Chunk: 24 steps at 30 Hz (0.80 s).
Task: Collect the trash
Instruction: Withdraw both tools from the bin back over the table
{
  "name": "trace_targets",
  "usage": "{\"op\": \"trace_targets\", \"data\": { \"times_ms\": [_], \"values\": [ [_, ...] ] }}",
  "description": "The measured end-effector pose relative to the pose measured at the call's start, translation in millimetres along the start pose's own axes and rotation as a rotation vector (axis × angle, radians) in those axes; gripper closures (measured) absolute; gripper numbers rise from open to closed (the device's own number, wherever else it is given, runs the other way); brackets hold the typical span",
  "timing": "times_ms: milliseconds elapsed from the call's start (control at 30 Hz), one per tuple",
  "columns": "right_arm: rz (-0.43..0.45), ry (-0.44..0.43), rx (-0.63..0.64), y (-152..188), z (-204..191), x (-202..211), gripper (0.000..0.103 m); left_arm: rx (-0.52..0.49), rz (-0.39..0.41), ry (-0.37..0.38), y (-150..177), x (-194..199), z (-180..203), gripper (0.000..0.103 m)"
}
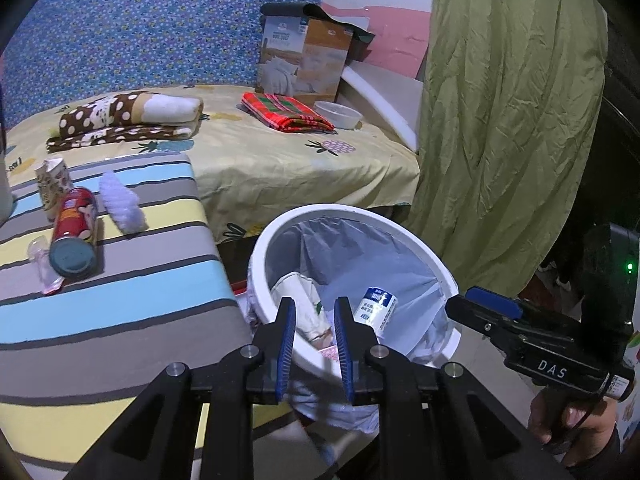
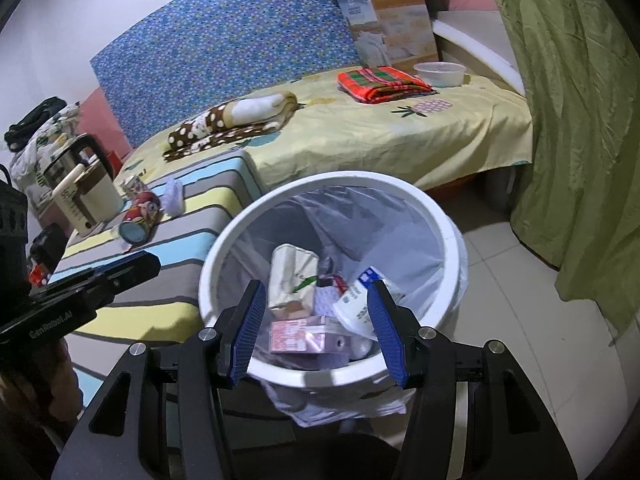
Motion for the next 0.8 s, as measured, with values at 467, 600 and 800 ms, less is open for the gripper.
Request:
{"op": "trace_targets", "data": {
  "times_ms": [467,600,800],
  "values": [
    [0.010,-0.083,0.082,4,-46,2,0.048,0.067,0.034,-0.104,21,40,-42,0.084],
    [0.002,-0.111,0.114,5,-62,-1,0.048,0.091,0.042,-0.136,27,51,-57,0.084],
    [-0.009,-0.147,0.148,5,-82,-5,0.048,0.141,0.050,-0.196,37,66,-84,0.084]
  ]
}}
Point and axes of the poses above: each gripper's, at about its wrist camera, not at the fingertips, and x roughly against the way its jaws point, z to its right, y to its underside, the point moved 5 cm from there along -x, roughly the way its jaws point, and after that the axes turned 4 degrees about -z, right-handed, at the moved point
